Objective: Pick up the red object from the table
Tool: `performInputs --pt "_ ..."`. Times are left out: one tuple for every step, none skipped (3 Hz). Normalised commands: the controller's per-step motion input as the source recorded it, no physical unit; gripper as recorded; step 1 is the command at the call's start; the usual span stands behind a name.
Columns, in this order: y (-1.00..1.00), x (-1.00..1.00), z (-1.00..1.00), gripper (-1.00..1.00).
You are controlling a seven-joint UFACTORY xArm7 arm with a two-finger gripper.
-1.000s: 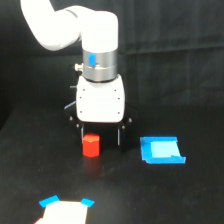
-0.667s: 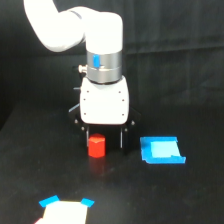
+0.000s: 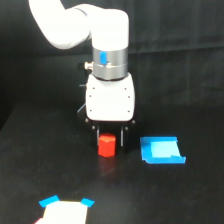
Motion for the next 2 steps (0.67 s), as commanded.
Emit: performInputs --pt "0.50 -0.19 0.81 -0.91" --pt "0.40 0.64 -0.31 1.00"
